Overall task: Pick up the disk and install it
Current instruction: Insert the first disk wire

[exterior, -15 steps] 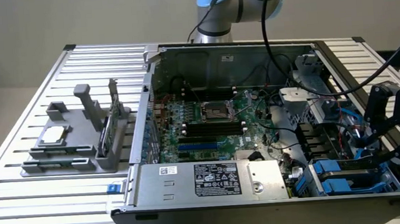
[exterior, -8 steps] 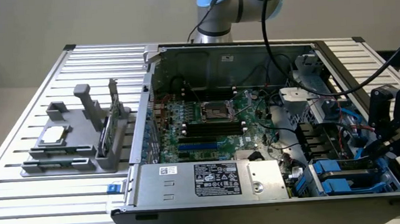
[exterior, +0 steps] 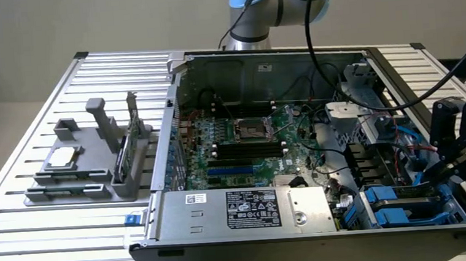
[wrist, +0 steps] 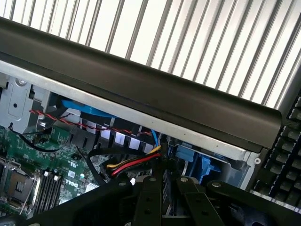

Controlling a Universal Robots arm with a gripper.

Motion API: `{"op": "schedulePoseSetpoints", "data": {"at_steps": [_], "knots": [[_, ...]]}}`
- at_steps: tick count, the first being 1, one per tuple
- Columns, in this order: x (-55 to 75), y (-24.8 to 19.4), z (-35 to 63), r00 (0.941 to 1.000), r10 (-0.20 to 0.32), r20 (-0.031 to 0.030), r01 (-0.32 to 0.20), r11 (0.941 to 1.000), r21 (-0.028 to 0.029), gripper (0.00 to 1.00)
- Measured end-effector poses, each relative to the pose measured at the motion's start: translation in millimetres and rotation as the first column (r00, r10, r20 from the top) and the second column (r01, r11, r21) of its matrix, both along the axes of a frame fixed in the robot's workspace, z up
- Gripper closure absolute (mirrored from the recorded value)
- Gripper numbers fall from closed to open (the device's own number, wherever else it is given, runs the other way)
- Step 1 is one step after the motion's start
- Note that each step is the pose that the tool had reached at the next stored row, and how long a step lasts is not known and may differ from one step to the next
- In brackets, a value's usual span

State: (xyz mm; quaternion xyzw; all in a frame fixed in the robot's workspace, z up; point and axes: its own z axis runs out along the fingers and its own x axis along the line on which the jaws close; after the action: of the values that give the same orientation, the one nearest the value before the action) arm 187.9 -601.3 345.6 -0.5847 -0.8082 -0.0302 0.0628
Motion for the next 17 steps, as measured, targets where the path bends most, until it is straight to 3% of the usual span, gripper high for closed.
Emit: {"op": "schedulePoseSetpoints", "data": {"at_steps": [17], "knots": [[-20.5, -0.2, 1.8, 0.9996, -0.030, -0.0003, 0.030, 0.9996, 0.0001, 0.84]]}}
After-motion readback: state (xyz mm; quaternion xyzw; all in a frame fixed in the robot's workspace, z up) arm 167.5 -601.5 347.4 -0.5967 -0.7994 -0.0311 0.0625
